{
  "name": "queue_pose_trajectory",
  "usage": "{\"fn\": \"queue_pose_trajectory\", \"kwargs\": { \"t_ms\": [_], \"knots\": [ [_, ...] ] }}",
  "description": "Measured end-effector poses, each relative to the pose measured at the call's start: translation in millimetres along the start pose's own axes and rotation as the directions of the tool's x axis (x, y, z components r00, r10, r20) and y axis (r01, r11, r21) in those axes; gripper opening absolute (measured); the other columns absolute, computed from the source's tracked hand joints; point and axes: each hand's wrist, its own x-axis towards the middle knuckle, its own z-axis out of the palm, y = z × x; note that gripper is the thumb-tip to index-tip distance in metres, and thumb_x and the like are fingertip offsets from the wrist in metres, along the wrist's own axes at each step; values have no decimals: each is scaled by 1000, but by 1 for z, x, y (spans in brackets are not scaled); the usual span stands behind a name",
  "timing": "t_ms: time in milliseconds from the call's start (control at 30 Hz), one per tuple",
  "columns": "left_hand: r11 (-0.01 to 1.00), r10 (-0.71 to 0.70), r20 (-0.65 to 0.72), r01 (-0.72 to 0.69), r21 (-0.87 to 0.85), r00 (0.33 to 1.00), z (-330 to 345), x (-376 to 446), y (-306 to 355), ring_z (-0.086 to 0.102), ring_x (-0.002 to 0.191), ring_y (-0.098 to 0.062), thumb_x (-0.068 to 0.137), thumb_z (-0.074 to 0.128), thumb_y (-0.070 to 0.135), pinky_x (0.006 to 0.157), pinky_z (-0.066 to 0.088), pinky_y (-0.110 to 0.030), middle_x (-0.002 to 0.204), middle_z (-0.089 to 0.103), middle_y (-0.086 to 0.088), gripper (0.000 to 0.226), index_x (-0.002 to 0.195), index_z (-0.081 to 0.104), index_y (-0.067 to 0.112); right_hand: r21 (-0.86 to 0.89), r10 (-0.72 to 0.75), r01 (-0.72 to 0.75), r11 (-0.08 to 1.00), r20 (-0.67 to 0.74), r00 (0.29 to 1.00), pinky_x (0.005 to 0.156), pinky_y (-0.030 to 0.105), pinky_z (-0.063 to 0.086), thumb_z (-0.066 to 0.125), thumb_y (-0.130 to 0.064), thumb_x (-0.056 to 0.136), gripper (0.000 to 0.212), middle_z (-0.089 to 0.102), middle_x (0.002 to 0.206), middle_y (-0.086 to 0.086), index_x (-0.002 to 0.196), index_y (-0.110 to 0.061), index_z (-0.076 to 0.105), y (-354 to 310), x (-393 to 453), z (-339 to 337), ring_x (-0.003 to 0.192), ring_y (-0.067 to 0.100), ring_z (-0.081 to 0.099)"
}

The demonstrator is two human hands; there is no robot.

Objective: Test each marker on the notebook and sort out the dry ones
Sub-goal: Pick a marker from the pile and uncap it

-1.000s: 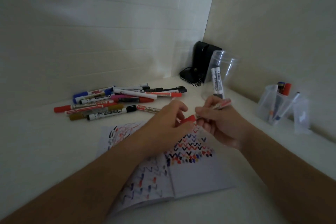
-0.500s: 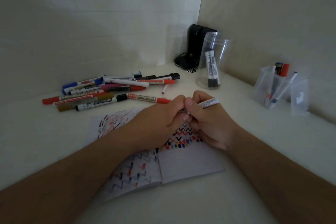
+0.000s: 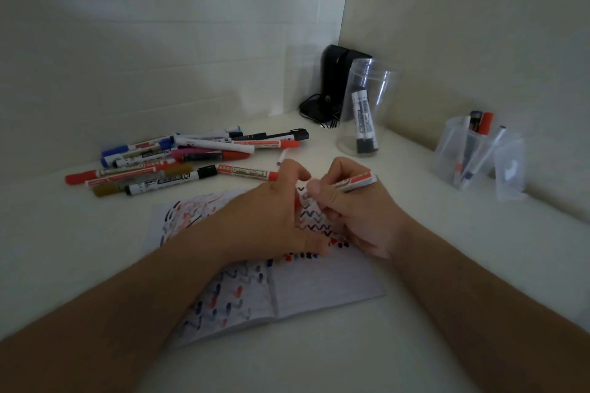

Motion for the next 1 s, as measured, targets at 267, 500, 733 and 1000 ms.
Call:
{"fn": "queue_pose_trajectory", "kwargs": {
  "t_ms": [267, 500, 733, 1000],
  "knots": [
    [978, 99, 143, -123, 170, 985, -12, -7, -7, 53, 76, 8, 99, 59, 38, 65, 34, -17, 80, 55, 30, 25, 116, 65, 55, -102, 141, -136, 986, 50, 989, 47, 20, 40, 75, -19, 89, 19, 58, 65, 7, 77, -11, 63, -40, -19, -39, 56, 16, 50],
    [982, 72, 151, -97, 160, 986, -8, 0, -12, 59, 85, 6, 99, 56, 38, 83, 52, -26, 93, 63, 27, 30, 114, 65, 63, -249, 51, -49, 967, 2, 999, 44, 20, 32, 71, -3, 75, 21, 50, 53, 5, 64, -12, 56, -5, -37, -30, 44, 14, 39],
    [982, 68, 149, -93, 166, 986, -8, -1, -10, 59, 76, -2, 99, 55, 35, 78, 53, -30, 84, 63, 18, 31, 114, 66, 60, -377, 68, -83, 923, -53, 996, 44, 23, 37, 77, -5, 80, 31, 57, 55, 11, 62, -8, 52, -3, -37, -31, 44, 15, 47],
    [984, 60, 153, -84, 157, 986, -8, -1, -11, 62, 73, -4, 97, 56, 33, 77, 56, -35, 83, 66, 13, 34, 114, 66, 60, -521, 86, -117, 846, -83, 993, 43, 23, 43, 76, -3, 85, 36, 70, 65, 19, 58, -17, 57, -10, -40, -24, 47, 20, 58]
  ]
}}
